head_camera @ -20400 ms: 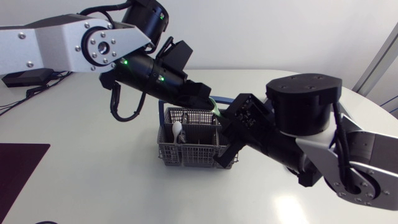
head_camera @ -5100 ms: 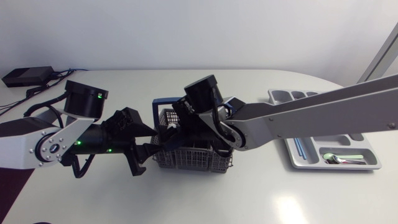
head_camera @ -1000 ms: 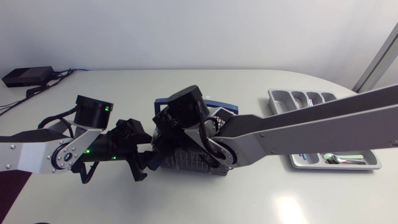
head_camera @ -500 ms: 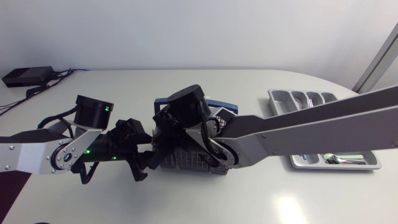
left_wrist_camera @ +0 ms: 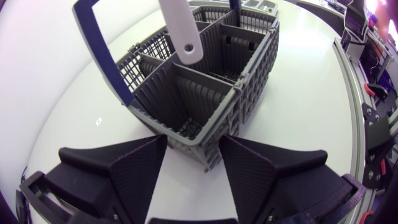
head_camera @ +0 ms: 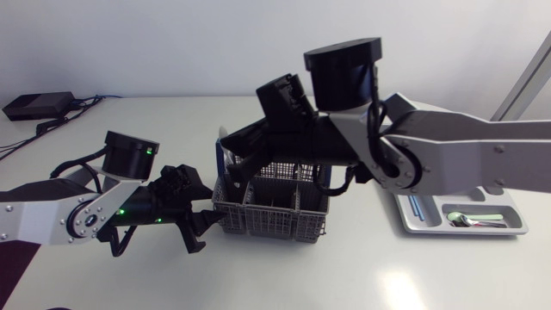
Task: Unload the cutlery basket into the drawer organizer.
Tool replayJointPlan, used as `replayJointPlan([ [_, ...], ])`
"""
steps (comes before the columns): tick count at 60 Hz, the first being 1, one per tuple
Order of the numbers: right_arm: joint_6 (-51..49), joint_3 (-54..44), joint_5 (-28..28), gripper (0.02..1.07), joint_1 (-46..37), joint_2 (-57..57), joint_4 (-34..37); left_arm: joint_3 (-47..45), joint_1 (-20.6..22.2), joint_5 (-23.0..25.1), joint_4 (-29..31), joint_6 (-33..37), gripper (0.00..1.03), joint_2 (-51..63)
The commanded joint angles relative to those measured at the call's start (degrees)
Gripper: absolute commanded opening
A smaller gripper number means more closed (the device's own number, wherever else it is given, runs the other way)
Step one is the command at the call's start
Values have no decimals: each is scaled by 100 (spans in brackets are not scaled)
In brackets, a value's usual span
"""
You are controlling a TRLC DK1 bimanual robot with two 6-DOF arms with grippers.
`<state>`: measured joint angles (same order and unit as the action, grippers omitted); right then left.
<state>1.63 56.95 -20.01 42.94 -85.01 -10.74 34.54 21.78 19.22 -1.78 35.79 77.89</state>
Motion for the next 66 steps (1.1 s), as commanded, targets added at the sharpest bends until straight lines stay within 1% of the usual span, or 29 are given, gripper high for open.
replayJointPlan([
  [1, 285, -202, -152, 8, -216, 204, 134, 70, 54, 11, 117, -90, 60, -177],
  [5, 303, -193, -267, 8, -365, 424, 274, 96, 46, 11, 187, -99, 60, -265],
  [16, 233, -333, -328, 8, -725, 1250, 907, 193, -42, 2, 468, -134, 60, -678],
  [31, -198, -703, -504, 8, -1525, 2323, 2243, 325, -209, 11, 811, -178, 60, -1039],
  [40, -629, -975, -1066, 8, -2598, 2938, 2920, 501, -236, 11, 1031, -266, 60, -1171],
  [46, -1297, -1125, -1453, 8, -3512, 3272, 3535, 580, -236, 2, 1180, -292, 60, -1232],
  [51, -1894, -1274, -1796, 8, -4390, 3324, 3825, 624, -262, 2, 1250, -292, 60, -1232],
  [53, -2281, -1344, -1936, 8, -4795, 3324, 3975, 632, -271, 2, 1277, -292, 60, -1232],
  [60, -3046, -1494, -2007, 8, -5507, 3307, 4168, 668, -271, -15, 1312, -292, 60, -1232],
  [66, -3837, -1546, -2033, 8, -6148, 2999, 4361, 668, -227, -41, 1312, -310, 60, -1232],
])
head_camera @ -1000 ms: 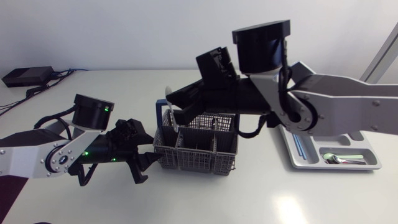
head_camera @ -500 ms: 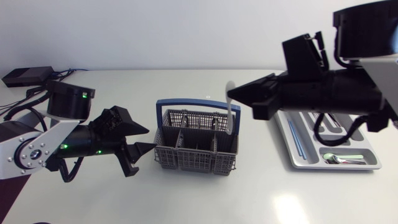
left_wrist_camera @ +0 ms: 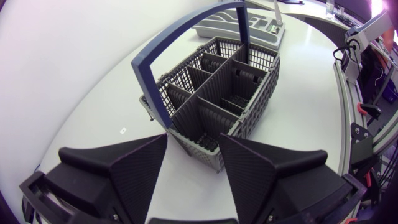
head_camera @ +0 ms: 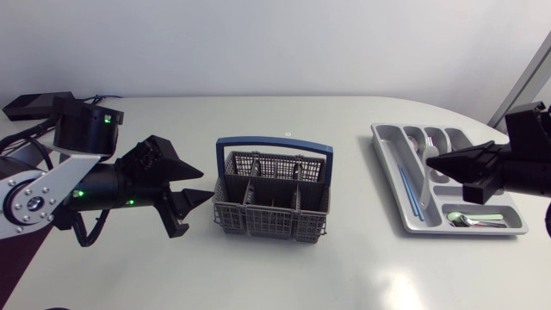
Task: Unload the cutlery basket into the drawer organizer.
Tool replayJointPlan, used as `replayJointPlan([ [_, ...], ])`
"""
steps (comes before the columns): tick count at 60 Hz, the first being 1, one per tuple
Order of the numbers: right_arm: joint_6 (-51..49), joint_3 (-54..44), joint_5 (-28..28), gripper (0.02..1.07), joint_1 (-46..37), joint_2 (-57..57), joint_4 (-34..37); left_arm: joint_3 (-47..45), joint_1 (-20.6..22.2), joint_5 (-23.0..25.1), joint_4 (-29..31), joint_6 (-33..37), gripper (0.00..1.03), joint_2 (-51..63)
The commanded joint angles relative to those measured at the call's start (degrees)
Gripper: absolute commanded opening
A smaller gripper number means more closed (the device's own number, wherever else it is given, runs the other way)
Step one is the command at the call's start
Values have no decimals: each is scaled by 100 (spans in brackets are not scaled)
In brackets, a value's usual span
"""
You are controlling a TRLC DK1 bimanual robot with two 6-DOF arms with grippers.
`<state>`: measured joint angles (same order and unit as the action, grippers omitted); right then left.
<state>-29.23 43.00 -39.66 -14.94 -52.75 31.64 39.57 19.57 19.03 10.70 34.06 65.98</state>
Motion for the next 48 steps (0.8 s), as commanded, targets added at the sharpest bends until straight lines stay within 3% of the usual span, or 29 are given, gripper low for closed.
replayJointPlan([
  [1, -838, -161, -68, 8, -440, -280, 123, 165, 3, -22, 64, -137, 60, -32],
  [18, -2508, -134, 90, 8, -1881, -1431, -211, 191, 135, -224, 125, -137, 60, -15],
  [33, -3396, -169, 617, 8, -2382, -2090, -940, 262, 521, -690, 187, -207, 60, 12],
  [41, -3783, -11, 723, 8, -2646, -2512, -1063, 323, 548, -778, 266, -242, 60, 3],
  [48, -4205, -82, 793, 8, -2769, -2802, -1591, 305, 539, -822, 292, -242, 60, -15],
])
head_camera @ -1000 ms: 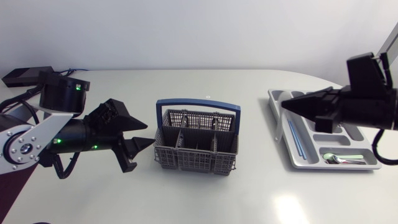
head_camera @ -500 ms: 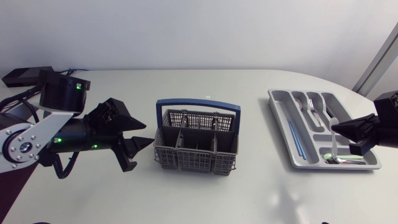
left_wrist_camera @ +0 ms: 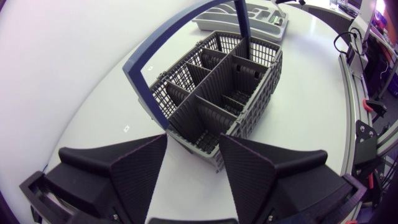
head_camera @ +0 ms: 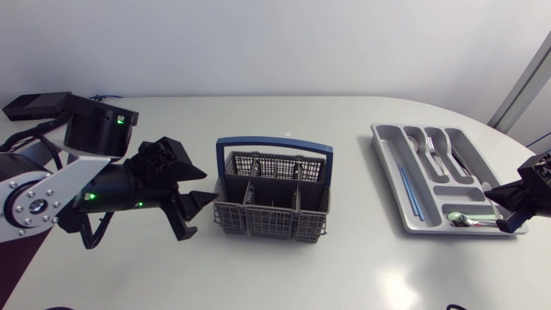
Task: Unload the cutlery basket into the drawer organizer.
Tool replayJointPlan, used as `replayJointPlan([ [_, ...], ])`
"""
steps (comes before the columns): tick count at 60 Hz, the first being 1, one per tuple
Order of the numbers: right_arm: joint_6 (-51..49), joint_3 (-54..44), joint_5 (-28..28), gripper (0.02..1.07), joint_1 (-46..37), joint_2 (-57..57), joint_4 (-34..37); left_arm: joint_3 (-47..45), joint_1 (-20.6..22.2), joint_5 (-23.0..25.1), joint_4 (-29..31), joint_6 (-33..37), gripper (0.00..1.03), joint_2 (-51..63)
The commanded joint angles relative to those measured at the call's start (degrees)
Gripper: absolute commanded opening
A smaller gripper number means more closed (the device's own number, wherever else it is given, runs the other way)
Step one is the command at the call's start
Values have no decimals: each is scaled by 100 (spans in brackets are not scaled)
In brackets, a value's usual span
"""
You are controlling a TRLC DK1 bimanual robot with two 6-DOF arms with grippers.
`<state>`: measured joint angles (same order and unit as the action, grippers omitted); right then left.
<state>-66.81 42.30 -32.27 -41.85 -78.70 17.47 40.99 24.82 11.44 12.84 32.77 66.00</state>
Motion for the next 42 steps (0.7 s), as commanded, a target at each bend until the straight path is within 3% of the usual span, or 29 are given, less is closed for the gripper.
replayJointPlan([
  [1, -518, -20, 63, 8, -87, -234, -201, 163, 14, -63, 87, -113, 60, -17],
  [8, -781, -161, 265, 8, -87, -515, -631, 172, 14, -90, 149, -122, 60, -52],
  [18, -1212, -363, 582, 10, -78, -647, -719, 172, -12, -151, 201, -122, 60, -140],
  [21, -1265, -451, 722, 15, -69, -665, -842, 163, -12, -151, 210, -122, 60, -149],
  [25, -1282, -565, 837, 24, -61, -700, -1053, 155, -21, -151, 210, -122, 60, -149],
  [31, -1282, -574, 942, 52, -78, -691, -1079, 146, -30, -151, 210, -122, 60, -140],
  [42, -1247, -548, 977, 81, -166, -85, -807, 155, -109, -151, 228, -113, 60, -149],
])
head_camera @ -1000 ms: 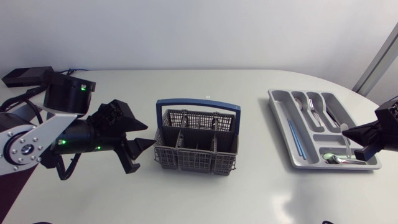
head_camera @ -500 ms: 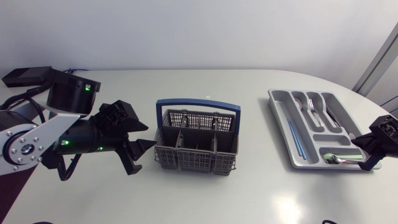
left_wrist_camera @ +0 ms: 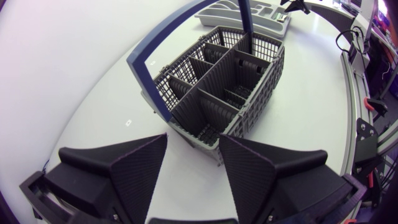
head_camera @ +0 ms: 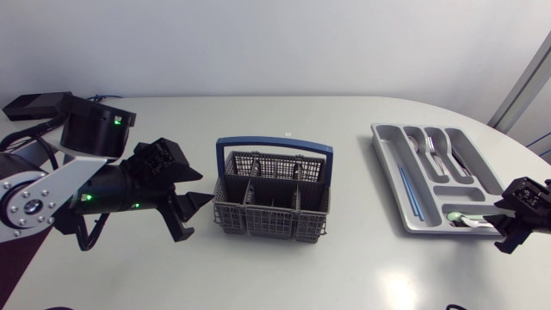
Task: Unload the cutlery basket into the drawer organizer.
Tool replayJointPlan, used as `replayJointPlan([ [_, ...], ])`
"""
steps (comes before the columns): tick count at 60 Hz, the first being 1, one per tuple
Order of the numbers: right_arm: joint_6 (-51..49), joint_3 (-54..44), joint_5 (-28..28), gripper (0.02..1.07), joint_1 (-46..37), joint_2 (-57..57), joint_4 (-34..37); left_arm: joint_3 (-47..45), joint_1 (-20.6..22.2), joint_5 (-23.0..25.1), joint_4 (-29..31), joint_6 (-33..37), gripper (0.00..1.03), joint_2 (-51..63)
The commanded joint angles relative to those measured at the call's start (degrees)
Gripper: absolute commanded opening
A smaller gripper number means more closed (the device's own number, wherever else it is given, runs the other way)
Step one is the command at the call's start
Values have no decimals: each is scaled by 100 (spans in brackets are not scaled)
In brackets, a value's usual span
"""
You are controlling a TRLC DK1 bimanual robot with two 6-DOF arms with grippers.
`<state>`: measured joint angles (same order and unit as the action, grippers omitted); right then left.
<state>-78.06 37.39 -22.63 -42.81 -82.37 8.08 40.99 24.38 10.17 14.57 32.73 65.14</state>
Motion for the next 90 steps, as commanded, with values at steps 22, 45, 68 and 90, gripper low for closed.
replayJointPlan([
  [22, 1504, -91, -294, 82, 1530, 2225, 2119, 243, -215, -24, 204, -162, 60, 183],
  [45, 4642, -65, 778, 82, 5564, 1874, 1557, 243, -610, -15, 20, 14, 60, 842],
  [68, 5583, 419, 1209, 82, 6663, 661, 818, 225, -329, -7, -349, -21, 60, 1264],
  [90, 5899, 1157, 1499, 82, 6830, -350, 467, 286, -215, -7, -675, -4, 60, 1624],
])
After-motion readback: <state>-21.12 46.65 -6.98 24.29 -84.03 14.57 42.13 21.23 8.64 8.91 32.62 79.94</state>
